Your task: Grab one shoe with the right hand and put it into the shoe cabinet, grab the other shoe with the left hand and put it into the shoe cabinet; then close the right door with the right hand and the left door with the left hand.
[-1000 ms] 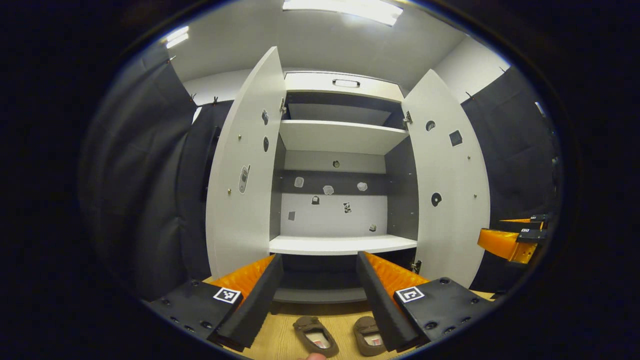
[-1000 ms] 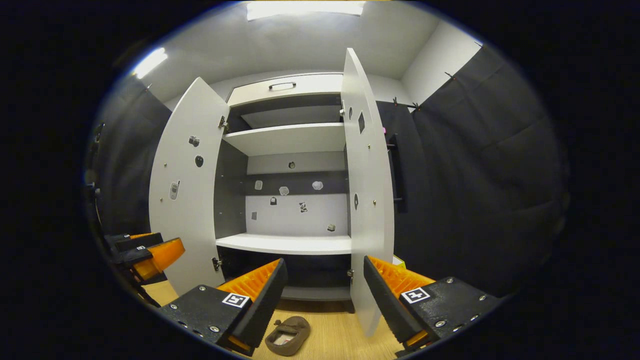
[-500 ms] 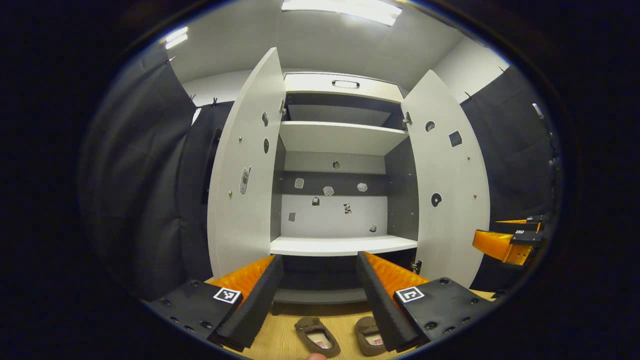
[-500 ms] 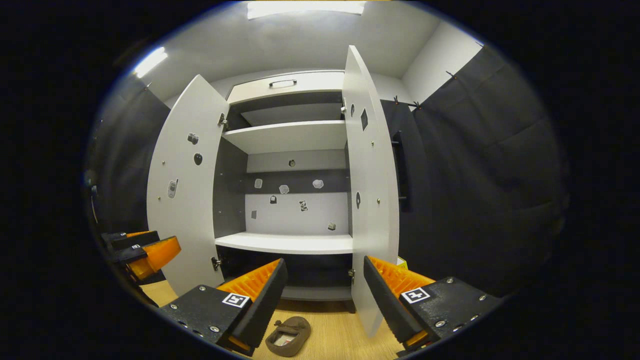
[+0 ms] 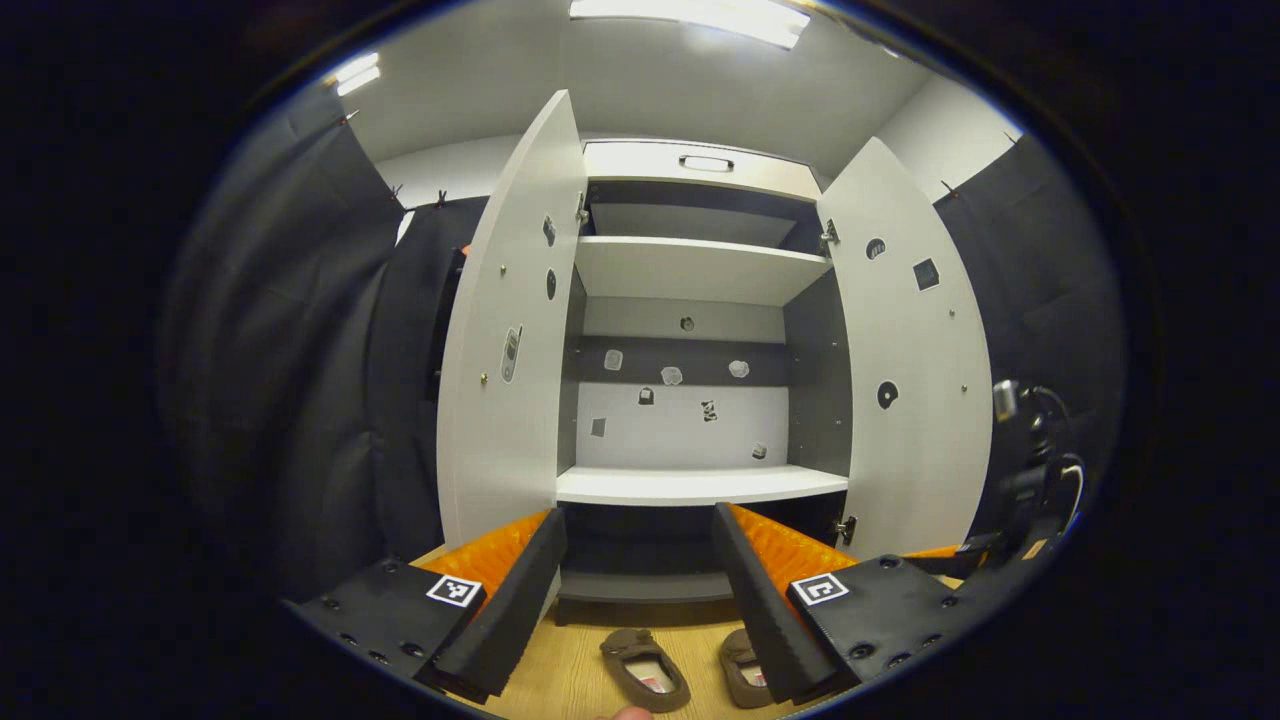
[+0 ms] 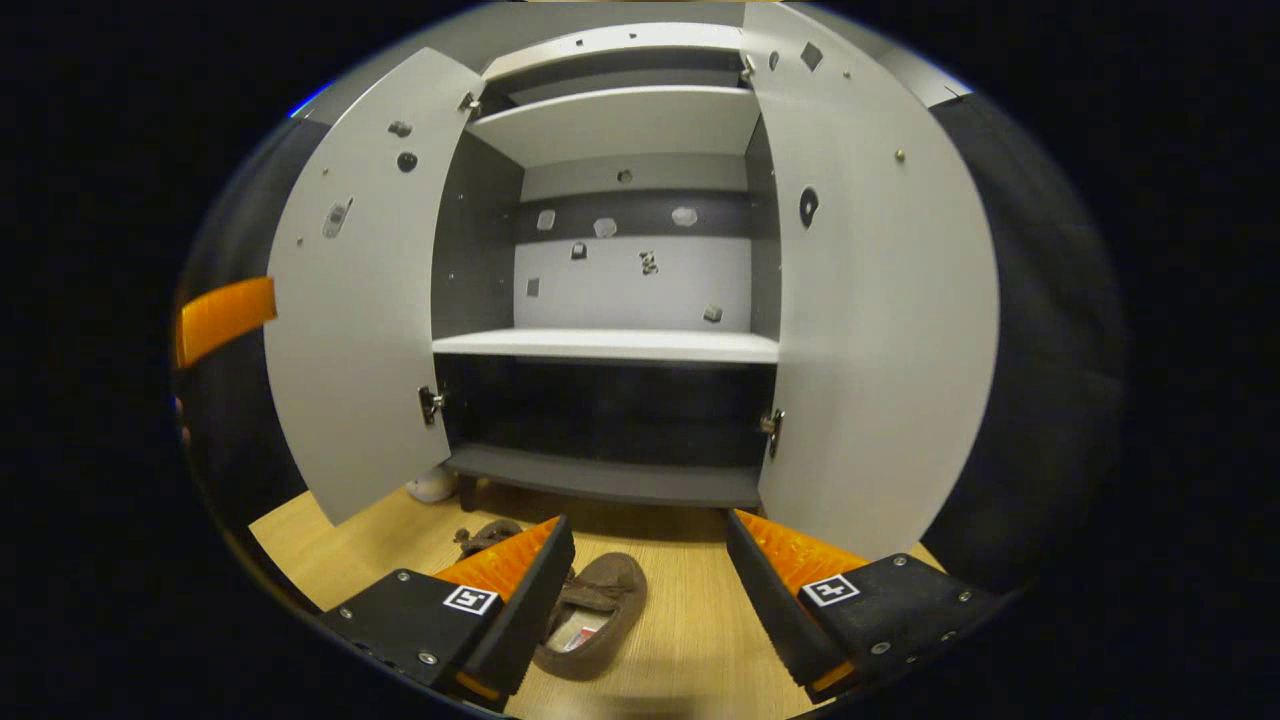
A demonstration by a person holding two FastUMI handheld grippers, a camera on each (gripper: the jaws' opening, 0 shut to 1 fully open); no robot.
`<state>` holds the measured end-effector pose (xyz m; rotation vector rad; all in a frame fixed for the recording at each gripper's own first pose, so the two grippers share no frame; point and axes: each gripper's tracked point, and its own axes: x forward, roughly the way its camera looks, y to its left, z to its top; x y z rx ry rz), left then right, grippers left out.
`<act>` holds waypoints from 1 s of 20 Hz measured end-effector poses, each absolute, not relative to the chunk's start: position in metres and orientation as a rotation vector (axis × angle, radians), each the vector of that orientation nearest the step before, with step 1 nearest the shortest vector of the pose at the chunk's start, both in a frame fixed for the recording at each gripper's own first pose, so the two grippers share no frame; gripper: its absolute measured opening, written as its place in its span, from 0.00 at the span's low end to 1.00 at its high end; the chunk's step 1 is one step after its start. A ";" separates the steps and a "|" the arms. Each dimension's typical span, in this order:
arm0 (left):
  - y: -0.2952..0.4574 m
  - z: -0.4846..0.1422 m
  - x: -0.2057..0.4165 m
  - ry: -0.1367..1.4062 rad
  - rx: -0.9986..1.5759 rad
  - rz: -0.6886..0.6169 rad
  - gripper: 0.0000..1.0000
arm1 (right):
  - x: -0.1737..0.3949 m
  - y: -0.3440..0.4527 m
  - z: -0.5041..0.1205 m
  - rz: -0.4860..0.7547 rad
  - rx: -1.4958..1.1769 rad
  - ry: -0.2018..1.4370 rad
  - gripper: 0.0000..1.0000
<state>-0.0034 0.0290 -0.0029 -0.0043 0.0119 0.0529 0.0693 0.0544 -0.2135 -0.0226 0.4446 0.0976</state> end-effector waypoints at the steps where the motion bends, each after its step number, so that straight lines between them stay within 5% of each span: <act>1: 0.032 -0.003 -0.004 0.013 -0.008 0.060 0.97 | 0.070 0.058 -0.242 0.110 -0.024 0.504 0.94; 8: 0.056 -0.007 -0.015 0.020 0.000 0.118 0.96 | 0.056 0.061 -0.376 0.109 -0.135 0.821 0.84; 16: 0.076 -0.014 -0.020 0.038 -0.005 0.150 0.97 | 0.111 0.053 -0.434 0.021 -0.071 0.865 0.70; 20: 0.080 -0.016 -0.024 0.038 -0.008 0.159 0.96 | 0.104 0.057 -0.438 0.068 0.021 0.845 0.47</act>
